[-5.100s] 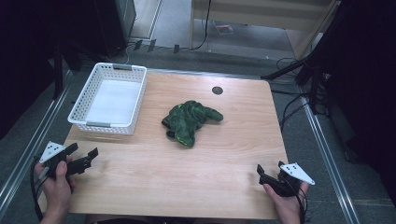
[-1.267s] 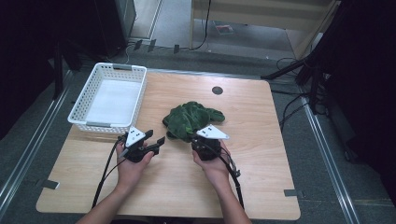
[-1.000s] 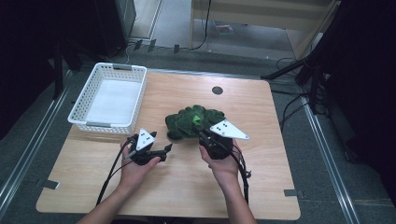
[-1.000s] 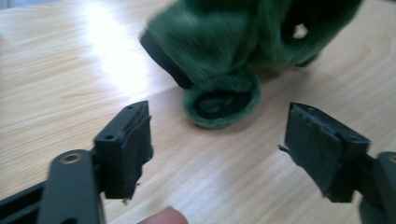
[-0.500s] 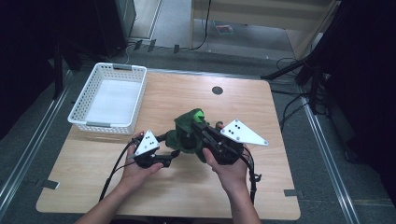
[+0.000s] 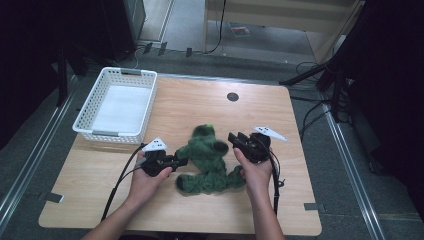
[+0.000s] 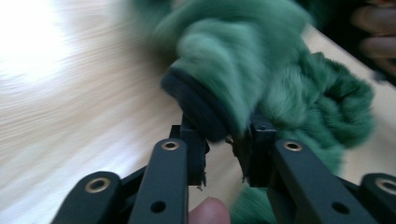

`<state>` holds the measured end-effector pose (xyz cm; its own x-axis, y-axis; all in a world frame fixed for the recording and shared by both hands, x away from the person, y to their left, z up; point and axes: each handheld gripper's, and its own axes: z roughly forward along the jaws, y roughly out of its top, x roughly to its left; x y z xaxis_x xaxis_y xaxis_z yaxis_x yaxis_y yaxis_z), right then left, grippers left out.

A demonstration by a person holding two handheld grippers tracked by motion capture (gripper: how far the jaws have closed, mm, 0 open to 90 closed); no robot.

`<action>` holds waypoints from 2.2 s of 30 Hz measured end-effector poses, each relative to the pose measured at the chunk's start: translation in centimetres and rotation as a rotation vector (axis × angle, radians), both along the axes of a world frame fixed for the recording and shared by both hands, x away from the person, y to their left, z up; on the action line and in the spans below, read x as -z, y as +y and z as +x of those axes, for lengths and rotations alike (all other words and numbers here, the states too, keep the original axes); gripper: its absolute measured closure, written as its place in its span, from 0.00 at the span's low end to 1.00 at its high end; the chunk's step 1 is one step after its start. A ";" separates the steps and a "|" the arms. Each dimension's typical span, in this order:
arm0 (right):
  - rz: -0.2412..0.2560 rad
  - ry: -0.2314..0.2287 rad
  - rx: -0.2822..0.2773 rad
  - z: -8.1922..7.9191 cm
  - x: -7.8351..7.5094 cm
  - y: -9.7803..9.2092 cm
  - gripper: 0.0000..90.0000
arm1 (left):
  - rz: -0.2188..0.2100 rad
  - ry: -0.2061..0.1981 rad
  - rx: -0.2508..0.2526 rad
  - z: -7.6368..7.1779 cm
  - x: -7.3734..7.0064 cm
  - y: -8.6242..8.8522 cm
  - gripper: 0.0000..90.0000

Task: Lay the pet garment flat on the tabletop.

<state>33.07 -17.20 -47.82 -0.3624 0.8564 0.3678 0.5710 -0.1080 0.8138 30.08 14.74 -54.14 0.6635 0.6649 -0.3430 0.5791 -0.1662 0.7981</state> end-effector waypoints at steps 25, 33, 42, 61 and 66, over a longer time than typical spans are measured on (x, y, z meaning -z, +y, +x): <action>-0.138 0.107 -0.337 -5.8 2.1 0.8 0.56 | -0.165 0.034 -0.066 0.3 -1.2 3.0 0.71; -0.032 -0.083 -0.215 -2.2 -1.4 2.3 0.51 | -0.078 0.035 -0.022 0.4 -1.4 -1.0 0.54; -0.249 0.045 -0.264 -2.8 4.7 3.8 0.85 | 0.010 0.113 0.140 0.0 0.3 -1.8 0.82; -0.409 0.051 -0.235 2.7 0.3 9.0 0.52 | 0.044 0.030 0.125 -0.9 1.2 -2.5 0.87; -0.498 0.191 -0.251 4.0 3.5 8.6 0.53 | 0.035 0.046 0.115 -0.8 1.3 -2.4 0.88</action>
